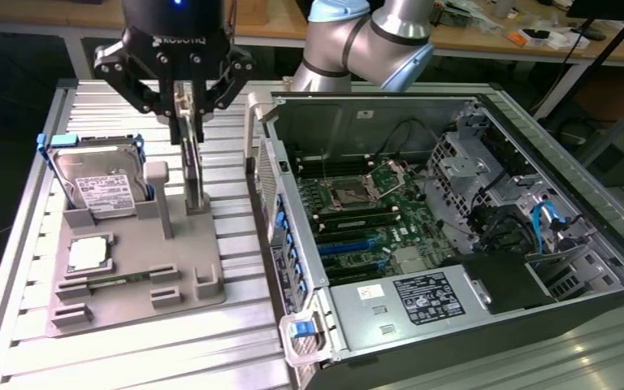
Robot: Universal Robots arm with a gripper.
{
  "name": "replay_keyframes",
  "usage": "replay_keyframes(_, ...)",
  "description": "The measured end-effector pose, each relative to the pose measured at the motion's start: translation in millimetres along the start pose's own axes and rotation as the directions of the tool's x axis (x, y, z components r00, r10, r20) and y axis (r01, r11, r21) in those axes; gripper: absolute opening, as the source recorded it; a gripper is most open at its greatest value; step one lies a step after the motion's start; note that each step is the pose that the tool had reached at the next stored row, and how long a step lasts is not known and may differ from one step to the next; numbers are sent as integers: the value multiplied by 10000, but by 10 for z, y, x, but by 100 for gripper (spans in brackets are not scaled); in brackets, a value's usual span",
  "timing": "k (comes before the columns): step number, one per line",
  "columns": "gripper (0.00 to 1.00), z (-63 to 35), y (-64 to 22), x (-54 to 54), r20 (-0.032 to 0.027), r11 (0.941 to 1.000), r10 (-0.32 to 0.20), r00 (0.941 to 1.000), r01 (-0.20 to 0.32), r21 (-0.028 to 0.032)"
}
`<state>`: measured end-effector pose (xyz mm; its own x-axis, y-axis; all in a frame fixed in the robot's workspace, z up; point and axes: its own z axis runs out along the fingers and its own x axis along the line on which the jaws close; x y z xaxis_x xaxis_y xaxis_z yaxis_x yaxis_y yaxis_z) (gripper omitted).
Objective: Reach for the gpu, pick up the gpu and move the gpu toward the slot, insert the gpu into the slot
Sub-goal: 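Pick up the gpu and move the gpu toward the slot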
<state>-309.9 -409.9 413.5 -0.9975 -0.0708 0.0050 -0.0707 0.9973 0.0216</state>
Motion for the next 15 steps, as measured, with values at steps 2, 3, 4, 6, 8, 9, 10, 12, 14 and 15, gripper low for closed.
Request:
replay_keyframes(2, 27, -90, 2, 1, -1, 10000, 0, 10000, 0, 1)
replay_keyframes(3, 27, -136, 4, 1, 1, 10000, 1, 10000, -1, 0)
replay_keyframes(4, 27, -230, 6, 1, -1, 10000, 0, 10000, 0, 1)
replay_keyframes(6, 27, -320, 7, 2, 0, 10000, 0, 10000, 0, 0)
replay_keyframes(8, 27, -355, 8, 2, 1, 10000, 1, 10000, -1, -1)
replay_keyframes(9, 27, -355, 8, 2, 1, 10000, 0, 10000, 0, -1)
replay_keyframes(10, 27, -355, 8, -8, 2, 10000, 0, 10000, 0, -1)
replay_keyframes(12, 27, -357, 3, -76, -7, 10000, 1, 10000, -1, -16)
replay_keyframes(14, 27, -357, -1, -135, -12, 10000, 1, 10000, -1, -35)
replay_keyframes(15, 27, -357, -3, -169, -15, 10000, 1, 10000, -1, -39)
